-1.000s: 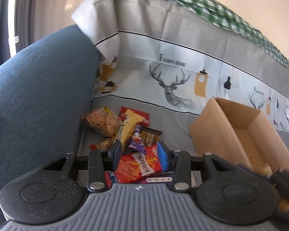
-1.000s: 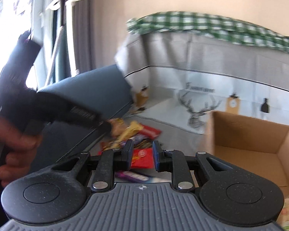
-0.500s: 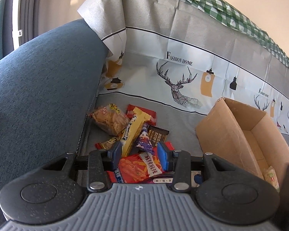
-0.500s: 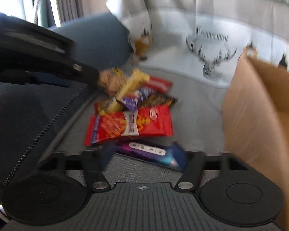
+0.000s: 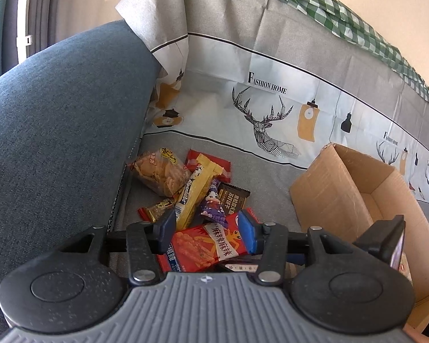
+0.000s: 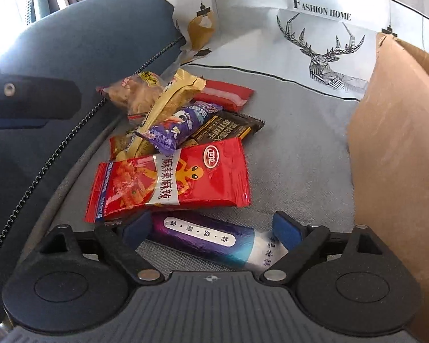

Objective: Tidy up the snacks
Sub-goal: 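Close the right gripper on the purple-and-white tube pack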

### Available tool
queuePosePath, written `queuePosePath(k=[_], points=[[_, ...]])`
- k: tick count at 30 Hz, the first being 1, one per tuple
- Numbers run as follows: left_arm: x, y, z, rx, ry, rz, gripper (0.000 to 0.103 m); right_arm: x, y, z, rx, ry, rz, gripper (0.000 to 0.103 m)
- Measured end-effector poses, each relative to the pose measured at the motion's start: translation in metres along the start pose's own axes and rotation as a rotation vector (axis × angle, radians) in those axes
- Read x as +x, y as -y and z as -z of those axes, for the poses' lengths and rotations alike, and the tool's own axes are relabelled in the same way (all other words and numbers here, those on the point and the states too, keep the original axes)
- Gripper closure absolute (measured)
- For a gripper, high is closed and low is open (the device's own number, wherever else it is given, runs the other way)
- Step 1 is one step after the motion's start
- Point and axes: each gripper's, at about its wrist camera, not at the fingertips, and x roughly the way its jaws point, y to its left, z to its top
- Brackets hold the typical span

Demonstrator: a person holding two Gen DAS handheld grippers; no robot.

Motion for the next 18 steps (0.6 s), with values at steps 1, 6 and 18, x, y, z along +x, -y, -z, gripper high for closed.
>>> queuePosePath(k=[1,6,18], points=[[0.0,0.0,0.0,0.0,-0.001,-0.001,0.049,0.002,0.002,0.0,0.012,-0.011,-0.008,0.01],[0.001,-0.002,0.0,-0.013,-0.003,-0.004,0.048,0.001,0.0,0.002,-0.004,-0.009,-0.016,0.01],[-0.001,-0.007,-0.001,-0.047,-0.001,-0.032,0.047,-0.019,-0.03,0.02,-0.233,-0.103,-0.119,0.033]])
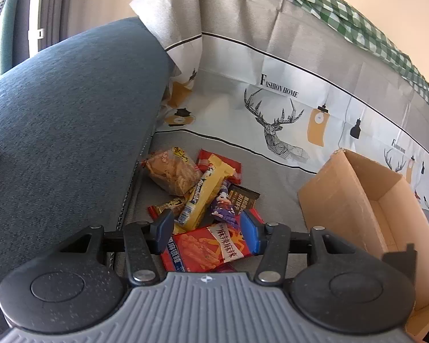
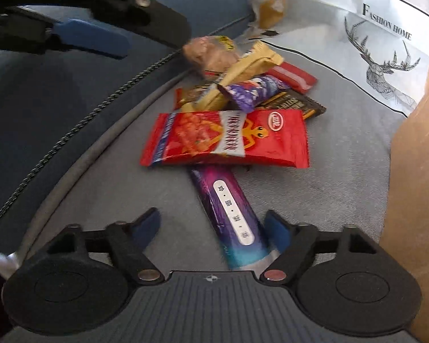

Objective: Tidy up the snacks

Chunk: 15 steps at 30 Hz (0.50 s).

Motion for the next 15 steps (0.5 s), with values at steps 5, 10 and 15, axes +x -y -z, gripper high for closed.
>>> queuePosePath(k=[5,10,15], points=[[0.002,-0.003,-0.001,-0.025,-0.005,-0.012,0.047,-0.012,0.003,0.005,0.011,0.009,-0.034,0.072],[0.004,0.0,-0.001,-0.03,-0.012,-0.024,0.046,-0.018,0.004,0.011,0.027,0.005,-0.035,0.078],[0.007,0.007,0.002,0.004,-0.029,-0.028,0.043,-0.032,0.002,0.021,0.088,-0.002,0.024,0.079]])
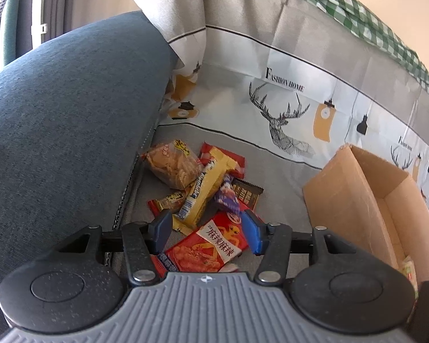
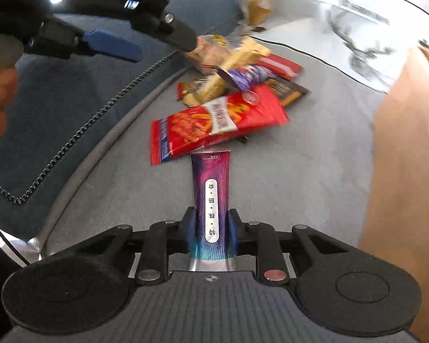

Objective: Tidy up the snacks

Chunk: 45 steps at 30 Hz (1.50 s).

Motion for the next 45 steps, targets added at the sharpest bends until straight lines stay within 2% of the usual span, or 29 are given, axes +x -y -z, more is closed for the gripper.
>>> queuePosePath(k=[6,8,12,17,19,21,23,26,27,31,34,38,45], points=[[0.008,0.007,0.004,0.038,-0.041,0.01,0.04,-0.032,-0.005,0.026,0.136,0.045,0.079,0.079],[0.011,0.009,0.005,0.051,-0.055,0.012,0.034,-0.039,-0.008,0.035,0.16,0.073,0.096,0.079],[0.017,0.014,0.008,0.079,-0.083,0.015,0.025,-0.044,-0.002,0.052,0.236,0.125,0.074,0.079],[0.027,0.016,0.009,0.103,-0.117,0.002,0.017,-0.025,0.003,0.058,0.216,0.106,0.06,0.075],[0.033,0.017,0.01,0.117,-0.134,-0.01,0.014,-0.024,-0.002,0.054,0.171,0.109,0.062,0.066],[0.039,0.019,0.011,0.14,-0.147,-0.028,0.006,-0.022,-0.004,0.052,0.152,0.103,0.045,0.06],[0.044,0.023,0.013,0.174,-0.161,-0.041,0.003,-0.02,-0.008,0.05,0.12,0.099,0.058,0.06],[0.053,0.032,0.017,0.245,-0.179,-0.059,0.001,-0.018,-0.011,0.047,0.09,0.097,0.072,0.064],[0.056,0.036,0.019,0.272,-0.184,-0.067,0.001,-0.018,-0.01,0.046,0.097,0.099,0.074,0.073],[0.07,0.043,0.022,0.338,-0.198,-0.102,0.001,-0.018,0.002,0.043,0.17,0.11,0.081,0.078],[0.081,0.043,0.019,0.332,-0.205,-0.122,0.001,-0.017,0.006,0.042,0.19,0.115,0.114,0.079],[0.094,0.041,0.014,0.3,-0.243,-0.115,0.001,-0.017,0.006,0.043,0.186,0.114,0.117,0.078],[0.1,0.04,0.019,0.327,-0.28,-0.13,0.006,-0.015,0.009,0.041,0.19,0.11,0.09,0.072]])
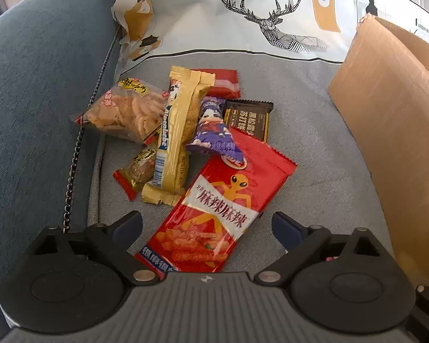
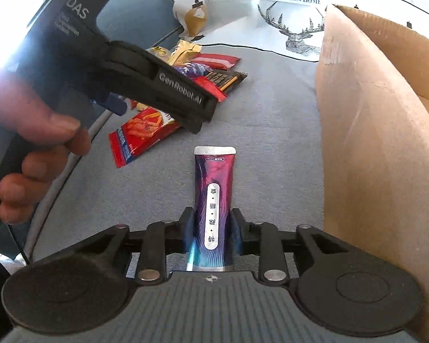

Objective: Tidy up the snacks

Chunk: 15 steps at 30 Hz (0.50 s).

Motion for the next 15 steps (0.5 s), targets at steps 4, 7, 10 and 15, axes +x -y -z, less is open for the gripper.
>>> queuePosePath(k=[4,7,10,15], points=[[-0.002,-0.005,0.005,-0.007,-0.005,0.001,0.024,-0.001,-0.002,0.002,-0.011,0.003,0.005,0.072],[-0.004,-0.004,0.008,0.02,-0.019,-0.018,0.034,0.0,-0.001,0.002,-0.012,0.003,0.003,0.072],[-0.009,-0.004,0.01,0.024,-0.017,-0.016,0.042,0.0,0.0,0.002,-0.018,0.003,0.003,0.072],[-0.026,-0.009,0.013,-0.044,-0.009,0.04,0.078,0.0,-0.002,0.003,-0.029,0.009,0.004,0.072]])
